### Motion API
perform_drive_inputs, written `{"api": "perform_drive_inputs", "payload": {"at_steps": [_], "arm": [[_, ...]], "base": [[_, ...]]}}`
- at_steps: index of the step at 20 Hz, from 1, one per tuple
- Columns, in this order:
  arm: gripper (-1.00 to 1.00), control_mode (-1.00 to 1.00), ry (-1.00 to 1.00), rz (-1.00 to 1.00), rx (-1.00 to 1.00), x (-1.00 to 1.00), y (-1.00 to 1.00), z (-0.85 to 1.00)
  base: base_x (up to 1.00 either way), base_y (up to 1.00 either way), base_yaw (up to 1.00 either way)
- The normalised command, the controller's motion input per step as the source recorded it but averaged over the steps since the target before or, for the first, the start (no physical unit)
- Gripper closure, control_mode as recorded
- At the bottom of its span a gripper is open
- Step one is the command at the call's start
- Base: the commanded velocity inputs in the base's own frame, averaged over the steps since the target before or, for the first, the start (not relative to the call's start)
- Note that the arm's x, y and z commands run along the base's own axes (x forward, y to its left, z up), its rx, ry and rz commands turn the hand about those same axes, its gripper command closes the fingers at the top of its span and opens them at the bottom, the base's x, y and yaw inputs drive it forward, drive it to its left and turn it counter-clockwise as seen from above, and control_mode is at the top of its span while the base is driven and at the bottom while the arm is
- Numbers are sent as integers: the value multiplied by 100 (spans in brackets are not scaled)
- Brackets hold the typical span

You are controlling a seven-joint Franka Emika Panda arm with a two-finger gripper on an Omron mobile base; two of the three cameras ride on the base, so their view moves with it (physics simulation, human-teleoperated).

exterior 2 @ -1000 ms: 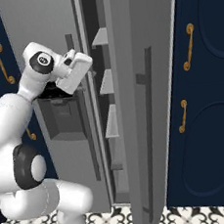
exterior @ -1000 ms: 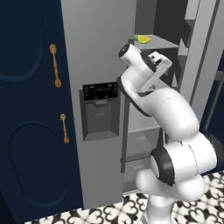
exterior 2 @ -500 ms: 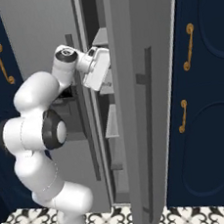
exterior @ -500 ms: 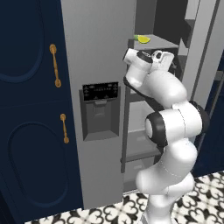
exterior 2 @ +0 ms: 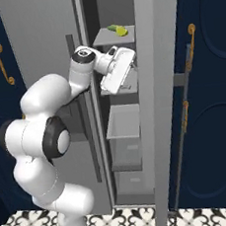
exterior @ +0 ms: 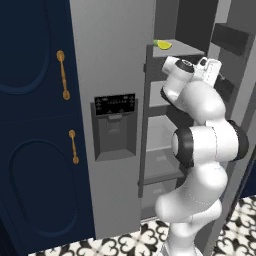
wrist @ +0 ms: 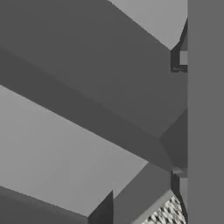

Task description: Grab a lemon wedge from the fridge and one ice cube from the ice bowl, and put them in the glass of lemonade.

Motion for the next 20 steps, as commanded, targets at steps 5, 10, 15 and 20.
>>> {"api": "perform_drive_inputs", "payload": {"at_steps": [5, 10, 15, 20], "arm": [[-100, -100, 19, 1, 0, -15, -98, 9], [-100, -100, -7, 14, 0, -52, 38, 16], [-100, -100, -47, 18, 31, -67, 83, -10], [-100, -100, -51, 19, 69, -22, 74, -59]], "base": [[0, 0, 0], [0, 0, 0], [0, 0, 0], [0, 0, 0]]}}
